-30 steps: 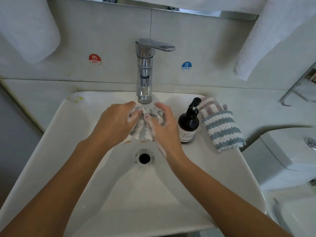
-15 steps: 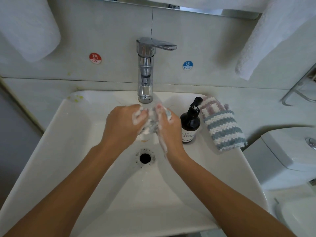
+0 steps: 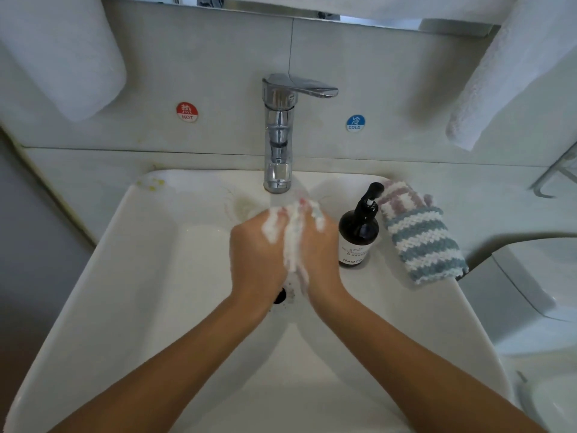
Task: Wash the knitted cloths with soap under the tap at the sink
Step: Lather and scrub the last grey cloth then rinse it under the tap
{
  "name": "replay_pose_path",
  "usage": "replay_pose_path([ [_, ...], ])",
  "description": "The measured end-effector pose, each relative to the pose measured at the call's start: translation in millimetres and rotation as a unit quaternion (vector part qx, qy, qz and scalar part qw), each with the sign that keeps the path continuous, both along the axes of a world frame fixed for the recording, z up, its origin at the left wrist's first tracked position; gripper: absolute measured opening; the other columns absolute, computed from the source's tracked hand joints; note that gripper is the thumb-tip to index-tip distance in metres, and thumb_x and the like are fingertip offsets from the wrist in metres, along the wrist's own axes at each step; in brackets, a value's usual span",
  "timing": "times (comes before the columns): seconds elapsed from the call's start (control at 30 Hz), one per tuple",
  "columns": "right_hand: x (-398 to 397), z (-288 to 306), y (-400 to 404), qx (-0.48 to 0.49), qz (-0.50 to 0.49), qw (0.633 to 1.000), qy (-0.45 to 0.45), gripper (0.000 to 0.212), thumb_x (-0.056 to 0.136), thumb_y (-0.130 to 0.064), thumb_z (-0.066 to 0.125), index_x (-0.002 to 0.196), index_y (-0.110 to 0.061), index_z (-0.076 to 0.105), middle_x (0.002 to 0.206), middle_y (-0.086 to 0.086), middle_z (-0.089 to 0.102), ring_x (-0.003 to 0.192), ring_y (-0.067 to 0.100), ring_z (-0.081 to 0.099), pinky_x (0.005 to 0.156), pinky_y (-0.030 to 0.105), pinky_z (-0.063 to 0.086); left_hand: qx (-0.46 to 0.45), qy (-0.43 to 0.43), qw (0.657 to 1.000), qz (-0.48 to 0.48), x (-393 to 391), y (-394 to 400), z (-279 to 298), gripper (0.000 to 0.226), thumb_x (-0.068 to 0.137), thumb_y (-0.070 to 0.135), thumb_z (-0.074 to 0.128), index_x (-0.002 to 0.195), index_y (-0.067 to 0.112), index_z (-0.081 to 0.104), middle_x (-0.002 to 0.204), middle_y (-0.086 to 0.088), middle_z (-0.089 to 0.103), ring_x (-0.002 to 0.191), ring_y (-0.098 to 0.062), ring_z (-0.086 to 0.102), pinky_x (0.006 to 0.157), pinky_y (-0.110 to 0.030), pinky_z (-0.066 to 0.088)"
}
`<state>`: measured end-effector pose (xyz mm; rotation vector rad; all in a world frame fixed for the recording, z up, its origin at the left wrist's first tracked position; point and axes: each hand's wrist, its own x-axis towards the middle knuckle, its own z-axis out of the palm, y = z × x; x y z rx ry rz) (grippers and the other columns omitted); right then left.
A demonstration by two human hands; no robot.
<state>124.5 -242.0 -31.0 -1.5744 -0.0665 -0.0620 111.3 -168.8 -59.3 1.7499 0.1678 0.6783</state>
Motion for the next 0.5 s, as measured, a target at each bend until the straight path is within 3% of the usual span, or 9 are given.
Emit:
replay_pose_path([
  [0.1, 8, -4, 1, 0.011, -0.052, 0.999, -0.013, 0.022, 0.102, -0.023, 0.044, 0.082, -0.033, 0.046, 0.078, -0.012, 0.054, 0.07, -0.003, 0.053, 0.068, 0.017, 0.043, 0.005, -0.029, 1.0, -0.009, -4, -9, 0, 0.034, 0.093, 0.023, 0.053, 0.059, 0.027, 0.053, 0.05, 0.013, 0.056, 0.048, 0.0, 0.051, 0.048, -0.017, 0.039],
  [0.2, 2, -16, 6, -0.052, -0.024, 0.997, -0.06, 0.011, 0.101, -0.022, 0.048, 0.09, -0.022, 0.05, 0.072, -0.01, 0.057, 0.067, 0.003, 0.058, 0.064, 0.024, 0.049, 0.007, -0.011, 0.999, 0.04, 11, 2, 1, 0.041, 0.093, 0.03, 0.05, 0.054, 0.019, 0.049, 0.047, 0.007, 0.048, 0.045, -0.004, 0.042, 0.047, -0.024, 0.035],
  [0.33, -3, -19, 12, -0.109, 0.026, 0.99, -0.089, 0.017, 0.102, -0.023, 0.046, 0.087, -0.029, 0.051, 0.071, 0.0, 0.06, 0.068, 0.024, 0.065, 0.065, 0.046, 0.056, 0.024, 0.015, 0.996, 0.09, 18, 17, -5, 0.045, 0.097, 0.028, 0.05, 0.057, 0.007, 0.048, 0.048, 0.002, 0.046, 0.047, -0.008, 0.037, 0.049, -0.03, 0.034],
  [0.43, 9, -17, 9, -0.184, -0.03, 0.973, -0.136, 0.012, 0.099, -0.021, 0.049, 0.089, -0.019, 0.055, 0.07, 0.003, 0.061, 0.065, 0.024, 0.062, 0.062, 0.044, 0.051, 0.071, 0.005, 0.995, 0.072, 9, 6, -12, 0.034, 0.098, 0.029, 0.053, 0.069, 0.011, 0.053, 0.056, 0.007, 0.051, 0.054, -0.004, 0.05, 0.05, -0.015, 0.037],
  [0.5, 15, -15, 5, -0.193, -0.06, 0.97, -0.135, 0.014, 0.096, -0.023, 0.051, 0.082, -0.022, 0.047, 0.066, -0.003, 0.056, 0.06, 0.014, 0.056, 0.06, 0.035, 0.046, 0.037, -0.002, 0.998, 0.046, -1, -11, -8, 0.027, 0.094, 0.037, 0.047, 0.077, 0.016, 0.051, 0.061, 0.01, 0.05, 0.059, 0.0, 0.053, 0.054, -0.012, 0.039],
])
